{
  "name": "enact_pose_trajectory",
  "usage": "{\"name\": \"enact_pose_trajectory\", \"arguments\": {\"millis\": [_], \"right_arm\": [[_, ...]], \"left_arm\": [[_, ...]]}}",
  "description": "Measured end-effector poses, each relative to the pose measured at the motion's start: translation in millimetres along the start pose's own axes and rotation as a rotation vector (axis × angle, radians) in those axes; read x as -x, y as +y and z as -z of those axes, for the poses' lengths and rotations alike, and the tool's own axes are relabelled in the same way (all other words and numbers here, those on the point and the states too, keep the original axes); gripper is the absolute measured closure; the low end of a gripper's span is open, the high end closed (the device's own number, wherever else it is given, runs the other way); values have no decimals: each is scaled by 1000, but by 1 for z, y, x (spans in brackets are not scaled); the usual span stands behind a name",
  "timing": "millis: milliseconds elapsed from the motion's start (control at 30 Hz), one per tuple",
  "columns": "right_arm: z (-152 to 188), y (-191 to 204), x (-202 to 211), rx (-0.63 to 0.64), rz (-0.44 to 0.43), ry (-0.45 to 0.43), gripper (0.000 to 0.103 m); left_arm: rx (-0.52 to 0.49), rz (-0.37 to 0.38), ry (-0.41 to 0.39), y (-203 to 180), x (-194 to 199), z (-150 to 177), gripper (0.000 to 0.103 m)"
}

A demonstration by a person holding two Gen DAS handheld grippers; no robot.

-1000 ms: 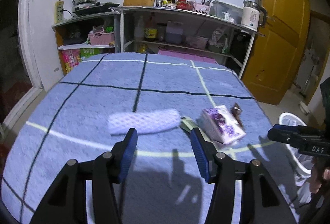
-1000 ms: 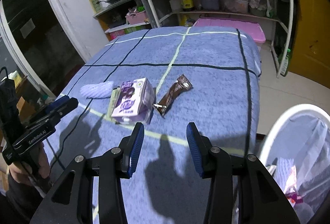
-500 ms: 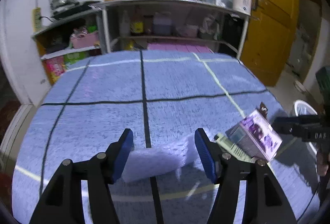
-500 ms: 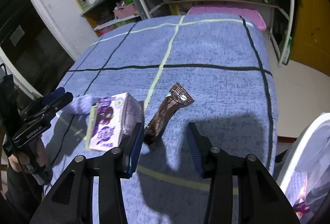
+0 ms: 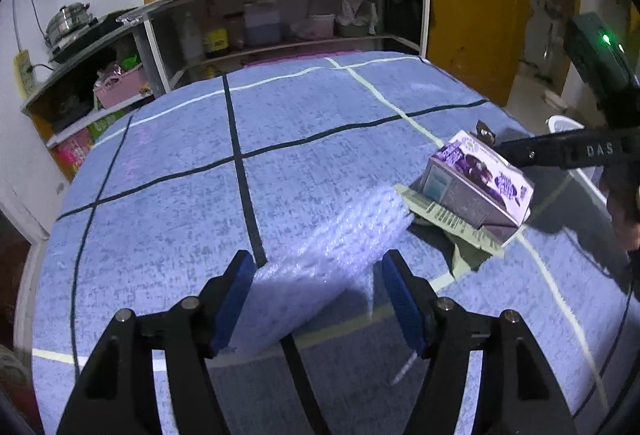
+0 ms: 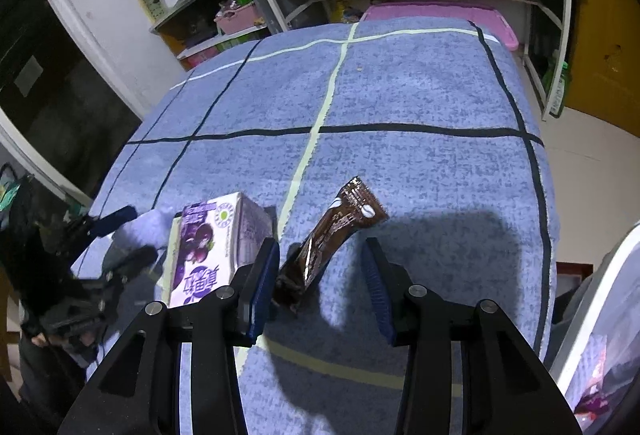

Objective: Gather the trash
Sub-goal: 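Grasp the white foam net with the left gripper while the right gripper grasps the brown chocolate wrapper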

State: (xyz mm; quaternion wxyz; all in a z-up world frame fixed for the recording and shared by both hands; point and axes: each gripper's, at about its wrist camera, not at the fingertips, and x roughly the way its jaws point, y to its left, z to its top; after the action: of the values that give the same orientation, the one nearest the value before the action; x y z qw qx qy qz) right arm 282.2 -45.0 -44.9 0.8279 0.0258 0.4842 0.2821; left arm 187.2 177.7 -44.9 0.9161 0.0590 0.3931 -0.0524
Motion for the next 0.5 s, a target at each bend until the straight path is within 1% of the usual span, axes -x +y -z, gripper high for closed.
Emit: {"name": "enact_pose_trajectory", "arguments": {"millis": [33, 67, 200, 233, 267, 300, 333, 367, 433, 500], "right_arm": [[-1, 0, -2, -2, 7, 3, 59], [-1, 1, -5, -2, 18, 5, 59], [-4, 6, -8, 17, 55, -6, 59], [-4, 7, -10, 22, 63, -7, 59], [-4, 8, -10, 28, 75, -10, 64], [-4, 9, -10, 35, 90, -12, 70], [-3, 10, -11, 42, 107, -17, 73], [-2, 9, -10, 42, 109, -21, 78], [-1, 5, -9, 31, 95, -22, 81], [0, 3, -6, 33, 84, -24, 86]], "left_arm": [[-4, -13, -3, -2, 1, 0, 37], [-3, -26, 0, -4, 2, 1, 45], [15, -106, 16, -11, 2, 4, 61], [29, -115, 13, -12, 5, 4, 68], [48, -119, 8, -13, 9, 6, 71], [68, -117, 2, -12, 11, 7, 75], [90, -111, -2, -11, 13, 8, 85], [114, -102, -8, -11, 16, 9, 87], [158, -87, -24, -10, 21, 12, 90], [196, -72, -40, -11, 25, 16, 90]]}}
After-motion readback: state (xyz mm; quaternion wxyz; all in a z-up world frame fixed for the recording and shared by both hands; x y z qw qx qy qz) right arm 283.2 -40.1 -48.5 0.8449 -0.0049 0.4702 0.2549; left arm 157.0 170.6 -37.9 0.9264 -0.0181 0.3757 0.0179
